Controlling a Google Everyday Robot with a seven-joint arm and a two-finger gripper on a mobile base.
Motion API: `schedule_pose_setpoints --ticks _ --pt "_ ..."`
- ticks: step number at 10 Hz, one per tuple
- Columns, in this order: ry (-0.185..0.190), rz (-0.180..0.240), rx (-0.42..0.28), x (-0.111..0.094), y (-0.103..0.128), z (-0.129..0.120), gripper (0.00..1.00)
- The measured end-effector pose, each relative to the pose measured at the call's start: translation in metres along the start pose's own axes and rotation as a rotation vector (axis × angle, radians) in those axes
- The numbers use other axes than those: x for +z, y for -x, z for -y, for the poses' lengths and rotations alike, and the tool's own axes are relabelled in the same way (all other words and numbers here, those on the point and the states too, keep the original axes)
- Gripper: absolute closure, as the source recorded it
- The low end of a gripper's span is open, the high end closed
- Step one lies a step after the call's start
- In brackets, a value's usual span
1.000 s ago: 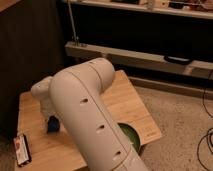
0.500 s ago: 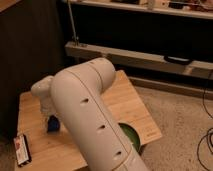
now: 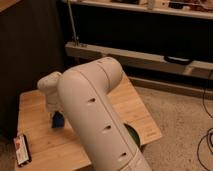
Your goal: Wipe the white sponge on the table
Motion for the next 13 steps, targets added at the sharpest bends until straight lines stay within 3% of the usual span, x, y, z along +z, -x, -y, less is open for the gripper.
schedule_pose_setpoints --ticks 3,5,9,13 --pt "-0.006 -0.015 0.017 -0.001 -0.019 0.023 0.64" --pt "-0.013 -0.008 0.004 -0.005 -0.054 0.029 0.64" --pt "-0.007 0.001 -0.087 0.001 -0.090 -0.009 0.64" --pt "-0.007 0.021 -0.191 0.002 -0.076 -0.050 0.64"
